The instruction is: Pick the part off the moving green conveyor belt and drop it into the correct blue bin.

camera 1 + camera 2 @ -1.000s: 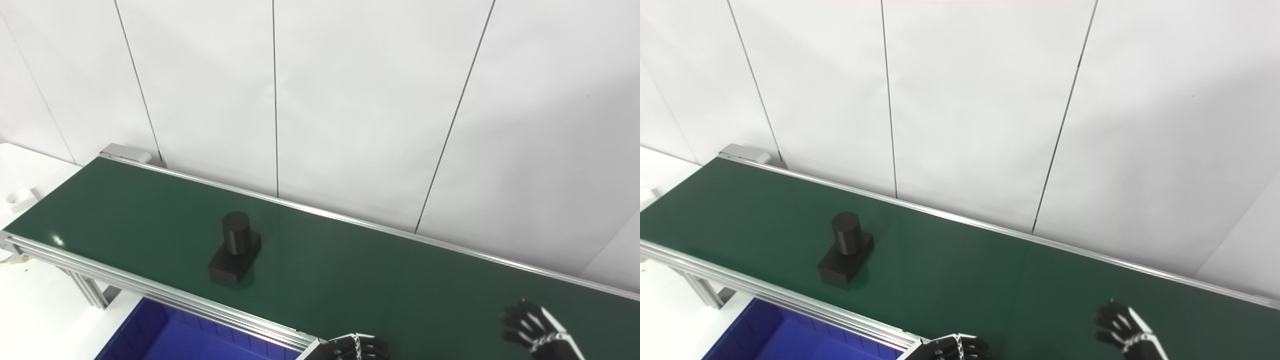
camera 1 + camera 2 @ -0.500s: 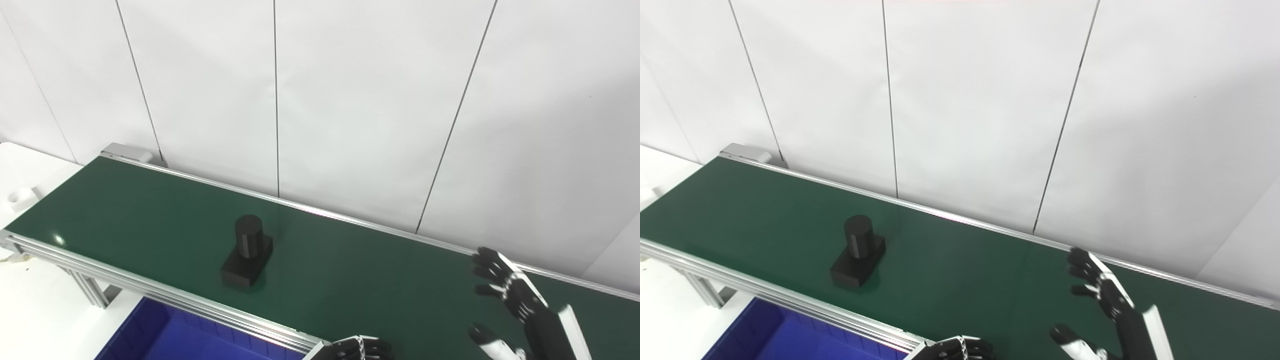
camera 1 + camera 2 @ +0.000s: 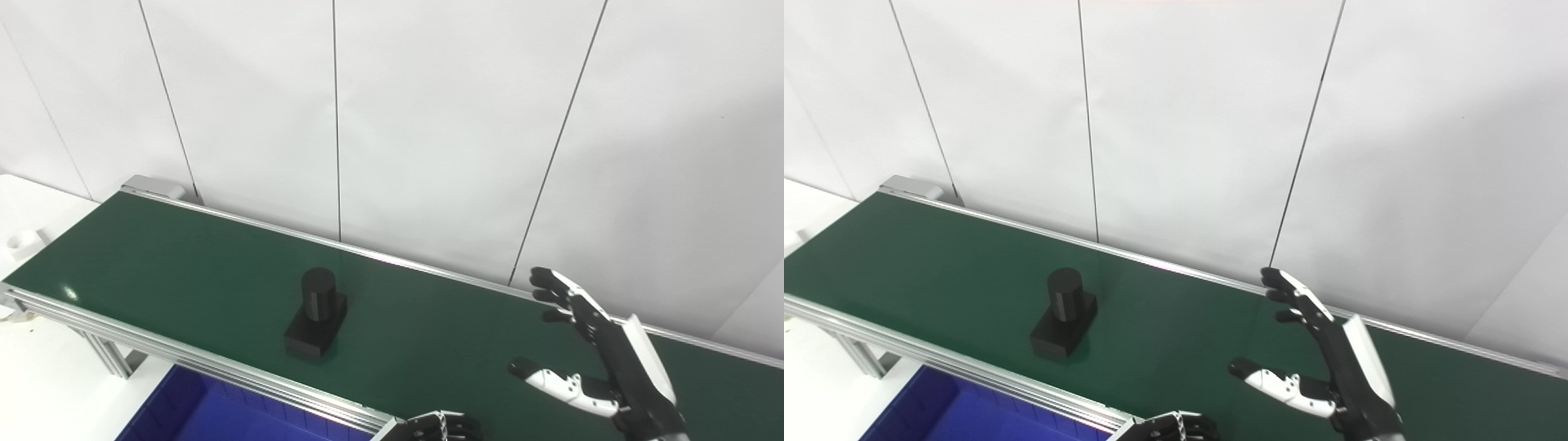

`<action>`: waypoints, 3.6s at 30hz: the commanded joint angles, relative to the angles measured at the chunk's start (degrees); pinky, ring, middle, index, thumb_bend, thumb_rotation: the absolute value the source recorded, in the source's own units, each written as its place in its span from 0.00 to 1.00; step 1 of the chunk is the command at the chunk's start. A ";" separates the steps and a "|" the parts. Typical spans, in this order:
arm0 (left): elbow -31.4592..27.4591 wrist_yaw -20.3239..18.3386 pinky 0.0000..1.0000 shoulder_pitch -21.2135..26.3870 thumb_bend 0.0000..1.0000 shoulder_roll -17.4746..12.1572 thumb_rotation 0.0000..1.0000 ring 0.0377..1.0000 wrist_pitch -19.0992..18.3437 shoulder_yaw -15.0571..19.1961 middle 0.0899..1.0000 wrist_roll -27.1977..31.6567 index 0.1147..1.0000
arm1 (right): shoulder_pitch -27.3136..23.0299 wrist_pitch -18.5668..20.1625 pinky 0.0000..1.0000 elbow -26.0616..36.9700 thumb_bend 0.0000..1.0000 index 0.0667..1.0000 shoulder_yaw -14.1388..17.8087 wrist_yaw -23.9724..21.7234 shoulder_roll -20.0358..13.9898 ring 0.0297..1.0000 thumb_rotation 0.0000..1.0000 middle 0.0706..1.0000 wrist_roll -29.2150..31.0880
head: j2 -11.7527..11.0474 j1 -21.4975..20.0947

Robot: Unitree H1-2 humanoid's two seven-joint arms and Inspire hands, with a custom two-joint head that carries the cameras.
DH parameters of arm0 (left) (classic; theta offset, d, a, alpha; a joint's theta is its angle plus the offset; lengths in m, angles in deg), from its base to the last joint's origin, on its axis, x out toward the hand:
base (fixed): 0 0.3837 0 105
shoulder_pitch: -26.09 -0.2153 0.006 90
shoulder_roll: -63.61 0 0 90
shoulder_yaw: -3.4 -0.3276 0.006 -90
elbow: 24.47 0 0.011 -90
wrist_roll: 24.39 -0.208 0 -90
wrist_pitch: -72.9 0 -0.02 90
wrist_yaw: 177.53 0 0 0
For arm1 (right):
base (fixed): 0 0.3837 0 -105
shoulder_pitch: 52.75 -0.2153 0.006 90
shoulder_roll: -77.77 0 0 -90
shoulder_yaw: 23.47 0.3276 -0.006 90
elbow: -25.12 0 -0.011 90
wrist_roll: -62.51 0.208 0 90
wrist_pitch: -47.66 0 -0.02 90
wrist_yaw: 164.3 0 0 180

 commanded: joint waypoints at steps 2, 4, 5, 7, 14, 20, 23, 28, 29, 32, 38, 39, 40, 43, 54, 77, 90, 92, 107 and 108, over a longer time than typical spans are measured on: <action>-2.08 -0.41 0.70 0.76 0.99 -0.18 0.06 0.71 0.32 0.07 0.70 1.04 0.69 | -2.90 -0.79 0.72 -1.69 0.64 0.87 -1.01 0.46 0.83 0.84 0.37 0.87 -1.74 | 0.19 -0.37; -2.12 -0.53 0.70 0.72 0.99 -0.30 0.06 0.71 0.37 0.07 0.70 1.13 0.69 | -3.56 -1.55 0.73 -3.35 0.64 0.86 -1.89 0.75 0.89 0.84 0.37 0.86 -3.46 | 0.25 -0.62; -2.10 -0.59 0.70 0.72 0.99 -0.34 0.06 0.70 0.43 0.07 0.70 1.16 0.69 | -3.78 -1.74 0.72 -3.91 0.65 0.85 -2.22 0.85 0.95 0.83 0.37 0.85 -4.16 | 0.25 -0.62; -2.12 -0.71 0.70 0.69 0.99 -0.45 0.06 0.70 0.54 0.05 0.70 1.19 0.69 | -4.25 -1.87 0.71 -4.95 0.65 0.85 -2.88 0.91 1.05 0.83 0.37 0.85 -5.36 | 0.31 -0.95; -2.18 -1.03 0.70 0.73 0.99 -0.71 0.08 0.70 0.54 -0.01 0.70 1.27 0.68 | -6.85 -3.96 0.70 -11.24 0.68 0.85 -5.14 1.77 1.35 0.80 0.48 0.83 -8.36 | 0.45 -1.50; -1.80 -1.06 0.69 0.88 0.99 -0.52 0.07 0.70 0.79 -0.06 0.70 1.38 0.68 | -9.77 -5.42 0.73 -18.33 0.68 0.87 -6.88 2.76 2.35 0.82 0.50 0.85 -9.95 | 0.36 -1.52; -1.62 -0.94 0.70 0.97 0.99 -0.42 0.07 0.70 1.15 -0.16 0.70 1.01 0.68 | -11.28 -6.20 0.78 -22.09 0.70 0.87 -7.44 3.53 3.21 0.86 0.53 0.87 -10.20 | 0.39 -1.43; -1.29 -0.74 0.69 1.07 0.99 -0.13 0.07 0.69 1.58 -0.23 0.69 0.72 0.68 | -13.19 -7.05 0.81 -26.54 0.70 0.87 -8.15 4.28 4.08 0.88 0.53 0.88 -10.66 | 0.44 -1.37; -1.24 -0.69 0.69 1.07 1.00 -0.08 0.08 0.69 1.62 -0.23 0.69 0.71 0.68 | -13.39 -7.08 0.81 -27.05 0.70 0.87 -8.25 4.36 4.20 0.89 0.53 0.89 -10.77 | 0.44 -1.37; -1.00 -0.78 0.69 1.15 1.00 0.08 0.07 0.69 1.72 -0.25 0.69 0.88 0.68 | -14.20 -7.13 0.81 -29.07 0.70 0.88 -8.67 4.49 4.50 0.89 0.55 0.89 -11.30 | 0.51 -1.39; -0.95 -0.90 0.69 1.13 0.99 0.42 0.07 0.69 1.71 -0.41 0.69 0.98 0.68 | -16.45 -7.41 0.78 -34.39 0.70 0.88 -9.52 5.94 5.79 0.87 0.54 0.88 -12.48 | 0.65 -1.31; -1.05 -0.79 0.69 1.11 0.99 0.50 0.07 0.69 1.64 -0.44 0.69 0.81 0.68 | -16.88 -8.05 0.78 -35.71 0.70 0.87 -9.77 6.69 6.06 0.87 0.54 0.87 -12.83 | 0.61 -1.22; -1.13 -0.72 0.69 1.09 0.99 0.55 0.07 0.69 1.59 -0.46 0.69 0.69 0.68 | -17.19 -8.52 0.77 -36.66 0.70 0.87 -9.98 7.26 6.23 0.86 0.54 0.87 -13.04 | 0.61 -1.22; -1.05 -0.58 0.69 1.15 0.99 0.76 0.06 0.69 1.71 -0.51 0.69 0.35 0.67 | -18.08 -10.04 0.76 -39.58 0.71 0.87 -10.51 8.79 6.90 0.84 0.54 0.85 -13.56 | 0.67 -1.13; -1.04 -0.10 0.69 1.27 1.00 1.35 0.06 0.69 2.01 -0.98 0.69 -0.50 0.66 | -19.91 -11.41 0.81 -45.28 0.70 0.88 -11.02 9.43 8.50 0.87 0.51 0.87 -13.41 | 0.87 -0.92; -1.94 1.04 0.68 0.89 1.00 2.44 0.04 0.68 2.14 -1.90 0.67 -2.02 0.65 | -23.55 -12.07 0.79 -52.32 0.69 0.88 -11.88 11.52 10.75 0.87 0.51 0.88 -14.38 | 1.47 -0.23; -1.42 1.80 0.67 1.08 1.00 2.89 0.04 0.68 3.01 -2.77 0.67 -2.12 0.65 | -24.40 -13.05 0.82 -54.10 0.71 0.87 -12.46 12.83 11.64 0.88 0.50 0.86 -14.83 | 1.87 0.26; -1.38 1.71 0.67 1.03 1.00 2.99 0.04 0.68 2.94 -2.78 0.67 -1.80 0.65 | -24.38 -13.22 0.81 -54.17 0.71 0.86 -12.72 13.29 11.71 0.86 0.49 0.86 -15.02 | 1.96 0.25; -2.47 1.34 0.68 0.40 1.00 2.62 0.07 0.68 2.19 -2.65 0.67 -0.55 0.65 | -23.30 -19.94 0.44 -57.94 0.51 0.44 -9.37 24.77 13.77 0.43 0.00 0.51 -13.52 | 2.88 -0.71; -2.62 1.39 0.68 0.36 1.00 2.55 0.07 0.69 2.01 -2.65 0.67 -0.55 0.65 | -23.21 -20.19 0.45 -57.76 0.51 0.44 -9.34 24.87 13.68 0.43 0.00 0.51 -13.45 | 2.88 -0.71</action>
